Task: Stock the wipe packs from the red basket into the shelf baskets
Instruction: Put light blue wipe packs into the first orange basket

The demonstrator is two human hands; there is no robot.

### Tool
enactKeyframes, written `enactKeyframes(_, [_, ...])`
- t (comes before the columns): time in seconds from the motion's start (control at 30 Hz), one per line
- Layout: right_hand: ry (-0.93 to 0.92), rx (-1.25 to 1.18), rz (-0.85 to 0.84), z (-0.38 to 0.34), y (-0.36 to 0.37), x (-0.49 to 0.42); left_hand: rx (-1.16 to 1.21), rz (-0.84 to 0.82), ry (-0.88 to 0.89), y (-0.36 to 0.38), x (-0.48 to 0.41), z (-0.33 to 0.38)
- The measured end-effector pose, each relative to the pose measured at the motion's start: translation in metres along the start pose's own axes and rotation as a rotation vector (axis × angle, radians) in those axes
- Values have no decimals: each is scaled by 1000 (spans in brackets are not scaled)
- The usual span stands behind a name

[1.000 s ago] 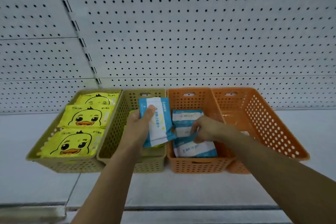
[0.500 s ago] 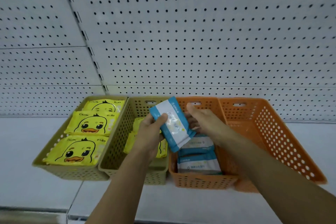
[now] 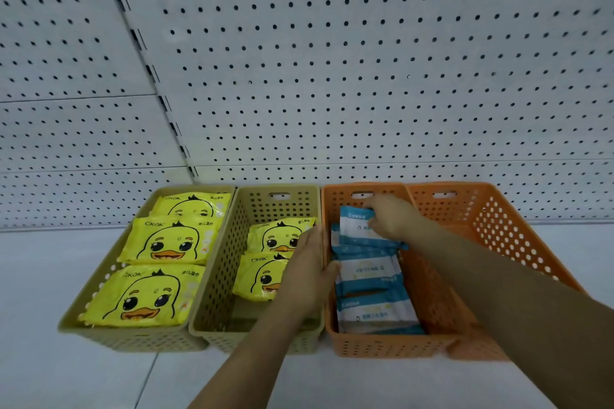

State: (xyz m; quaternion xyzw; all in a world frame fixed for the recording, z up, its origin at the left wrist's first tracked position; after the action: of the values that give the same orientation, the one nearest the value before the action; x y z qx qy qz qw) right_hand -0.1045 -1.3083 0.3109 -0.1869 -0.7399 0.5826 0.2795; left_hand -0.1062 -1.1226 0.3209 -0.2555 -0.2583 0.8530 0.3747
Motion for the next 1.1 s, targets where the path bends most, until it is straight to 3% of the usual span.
enactKeyframes(0.13, [21, 37, -26, -7, 24, -21, 36, 15, 2, 2, -1, -2])
enactKeyframes(0.3, [-66, 315, 275, -18, 30, -11, 45, 20, 4, 3, -1, -8])
enactKeyframes(0.47, [-21, 154, -187, -7, 94, -10, 11, 36, 8, 5, -2, -14])
enactKeyframes(0.67, [64, -52, -283, -8, 83, 0, -34, 22, 35, 8, -5, -20])
enactKeyframes(0.77, [94, -280, -247, -12, 66, 27, -31, -1, 28, 11, -9, -25])
enactKeyframes(0.93, [-7, -404, -155, -28, 43, 108, -40, -89, 95, 9, 2, -20])
enactKeyframes(1.03, [-3, -356, 1, -26, 35, 154, -169, -99, 228, -3, 29, -4])
enactKeyframes(1.1, [-10, -260, 194, -27, 30, 186, -327, -71, 312, -11, 56, 7])
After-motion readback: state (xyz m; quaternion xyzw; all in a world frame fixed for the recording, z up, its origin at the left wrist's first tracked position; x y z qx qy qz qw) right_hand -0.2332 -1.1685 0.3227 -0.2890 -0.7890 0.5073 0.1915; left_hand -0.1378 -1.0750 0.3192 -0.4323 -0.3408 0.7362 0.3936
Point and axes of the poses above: each hand's wrist, its own x-axis away from the middle knuckle, its own y-axis out of the palm, z = x × y, the point moved 8 cm from there along -x, towards the middle knuckle, and after that the axes turned 14 degrees about y, right-handed, at the moved point
